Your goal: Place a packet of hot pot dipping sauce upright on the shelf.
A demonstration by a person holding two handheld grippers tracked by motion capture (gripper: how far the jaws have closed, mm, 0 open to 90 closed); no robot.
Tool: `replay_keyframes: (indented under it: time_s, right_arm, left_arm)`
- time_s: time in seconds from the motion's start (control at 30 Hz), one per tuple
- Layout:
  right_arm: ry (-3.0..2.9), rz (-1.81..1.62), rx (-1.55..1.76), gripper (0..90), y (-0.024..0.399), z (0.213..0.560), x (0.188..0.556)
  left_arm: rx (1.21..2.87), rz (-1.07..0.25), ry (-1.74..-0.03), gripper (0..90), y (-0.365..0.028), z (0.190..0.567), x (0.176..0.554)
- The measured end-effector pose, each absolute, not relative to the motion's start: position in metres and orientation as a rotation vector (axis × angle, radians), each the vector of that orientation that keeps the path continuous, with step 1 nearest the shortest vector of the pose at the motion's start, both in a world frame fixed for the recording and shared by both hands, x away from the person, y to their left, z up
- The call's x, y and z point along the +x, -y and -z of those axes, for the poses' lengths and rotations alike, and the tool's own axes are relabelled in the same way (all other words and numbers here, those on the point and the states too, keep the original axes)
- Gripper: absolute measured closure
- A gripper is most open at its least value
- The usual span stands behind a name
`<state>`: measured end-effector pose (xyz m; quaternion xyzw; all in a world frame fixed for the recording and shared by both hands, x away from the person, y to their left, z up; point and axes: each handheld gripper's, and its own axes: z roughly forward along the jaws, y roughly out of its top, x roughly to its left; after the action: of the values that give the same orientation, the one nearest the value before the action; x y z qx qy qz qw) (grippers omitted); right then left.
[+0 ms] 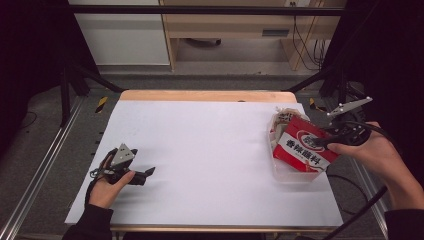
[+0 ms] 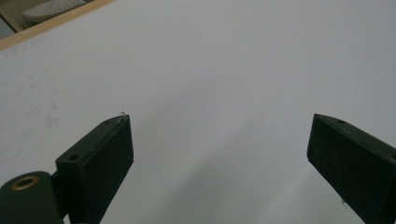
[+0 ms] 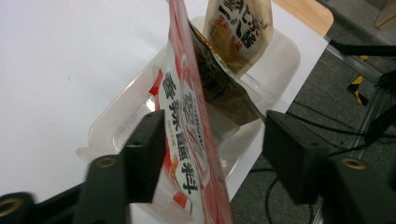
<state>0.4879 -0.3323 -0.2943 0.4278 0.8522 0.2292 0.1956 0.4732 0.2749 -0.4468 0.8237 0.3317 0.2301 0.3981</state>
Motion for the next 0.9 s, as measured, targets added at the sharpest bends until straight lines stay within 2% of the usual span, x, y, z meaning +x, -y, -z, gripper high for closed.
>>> replay_keyframes:
  time_s: [0.2, 0.3, 0.53, 0.9]
  right_arm:
    - [-2.376, -0.662, 1.168, 23.3, 0.323, 0.291, 0.489]
    - [-2.369, -0.672, 1.165, 19.0, 0.318, 0.288, 0.491]
    - [-2.32, -0.719, 1.141, 14.0, 0.299, 0.28, 0.495]
    - [-2.301, -0.758, 1.052, 12.5, 0.26, 0.261, 0.505]
  left_arm:
    - [2.085, -0.583, -0.84, 7.1, -0.275, 0.447, 0.473]
    - [2.085, -0.583, -0.84, 7.1, -0.275, 0.447, 0.473]
    - [2.086, -0.582, -0.84, 7.1, -0.275, 0.447, 0.473]
    - [2.085, -0.581, -0.838, 7.1, -0.275, 0.447, 0.473]
